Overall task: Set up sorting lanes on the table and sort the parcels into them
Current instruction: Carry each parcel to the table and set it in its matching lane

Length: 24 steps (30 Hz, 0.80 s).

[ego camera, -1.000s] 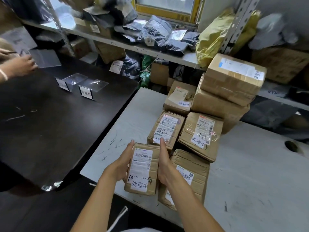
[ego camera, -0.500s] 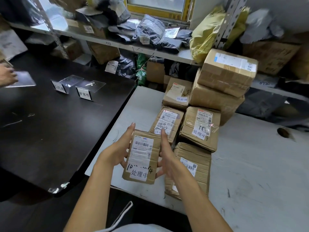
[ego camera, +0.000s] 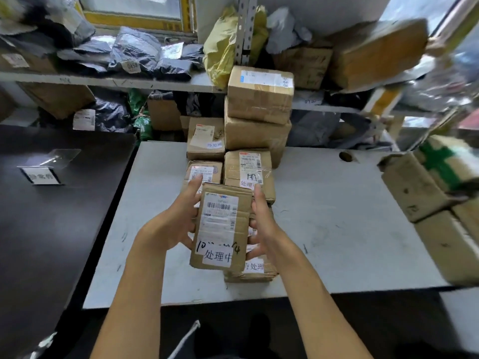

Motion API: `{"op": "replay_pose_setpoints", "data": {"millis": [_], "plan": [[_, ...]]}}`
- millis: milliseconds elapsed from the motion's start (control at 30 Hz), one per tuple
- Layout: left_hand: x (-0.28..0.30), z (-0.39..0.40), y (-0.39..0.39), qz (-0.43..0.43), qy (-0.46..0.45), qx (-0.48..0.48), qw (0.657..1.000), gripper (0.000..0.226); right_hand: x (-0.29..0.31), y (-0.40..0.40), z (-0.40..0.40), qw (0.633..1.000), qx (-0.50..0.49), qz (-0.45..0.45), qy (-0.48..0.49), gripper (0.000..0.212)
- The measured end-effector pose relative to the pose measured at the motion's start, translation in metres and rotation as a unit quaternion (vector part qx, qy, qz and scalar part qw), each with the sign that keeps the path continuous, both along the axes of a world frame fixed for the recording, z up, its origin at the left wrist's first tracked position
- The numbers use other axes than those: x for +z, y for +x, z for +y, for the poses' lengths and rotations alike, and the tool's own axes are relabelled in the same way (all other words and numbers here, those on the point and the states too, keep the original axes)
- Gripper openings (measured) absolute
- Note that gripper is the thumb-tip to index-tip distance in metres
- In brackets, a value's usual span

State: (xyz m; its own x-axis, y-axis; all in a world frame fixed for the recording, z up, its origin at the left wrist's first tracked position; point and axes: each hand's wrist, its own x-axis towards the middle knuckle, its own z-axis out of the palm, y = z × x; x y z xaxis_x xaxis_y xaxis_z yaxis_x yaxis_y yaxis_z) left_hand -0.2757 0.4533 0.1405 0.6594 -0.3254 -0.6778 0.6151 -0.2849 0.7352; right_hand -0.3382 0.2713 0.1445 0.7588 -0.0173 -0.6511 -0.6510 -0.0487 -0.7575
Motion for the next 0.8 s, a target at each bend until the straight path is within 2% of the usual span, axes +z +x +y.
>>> {"op": "replay_pose_setpoints", "data": {"millis": [100,267,367,500,567,700,733,800], "plan": [[0.003,-0.029,-0.006,0.006,-0.008,-0.024,1.0,0.079,0.005,-0.019,-0.026,0.999,-0.042,-0.014,-0.006,0.058],[0.009,-0.095,-0.028,0.0,-0.024,-0.087,0.996,0.08,0.015,-0.061,-0.082,0.996,-0.076,-0.016,-0.035,0.065],[0.011,-0.143,-0.046,-0.007,-0.021,-0.119,0.993,0.082,0.01,-0.089,-0.122,0.992,-0.115,-0.021,-0.044,0.06],[0.013,-0.222,-0.088,-0.029,-0.015,-0.156,0.987,0.069,0.004,-0.136,-0.186,0.982,-0.182,-0.034,-0.036,0.056],[0.011,-0.262,-0.11,-0.036,-0.014,-0.176,0.984,0.069,-0.002,-0.163,-0.22,0.975,-0.216,-0.029,-0.035,0.067],[0.006,-0.358,-0.162,-0.045,-0.008,-0.232,0.972,0.072,-0.013,-0.225,-0.3,0.96,-0.274,-0.008,-0.054,0.134],[0.003,-0.378,-0.173,-0.041,-0.011,-0.247,0.968,0.073,-0.016,-0.238,-0.317,0.955,-0.29,-0.006,-0.057,0.141],[0.003,-0.424,-0.198,-0.03,-0.015,-0.283,0.959,0.074,-0.019,-0.27,-0.356,0.939,-0.338,0.004,-0.055,0.138]]}}
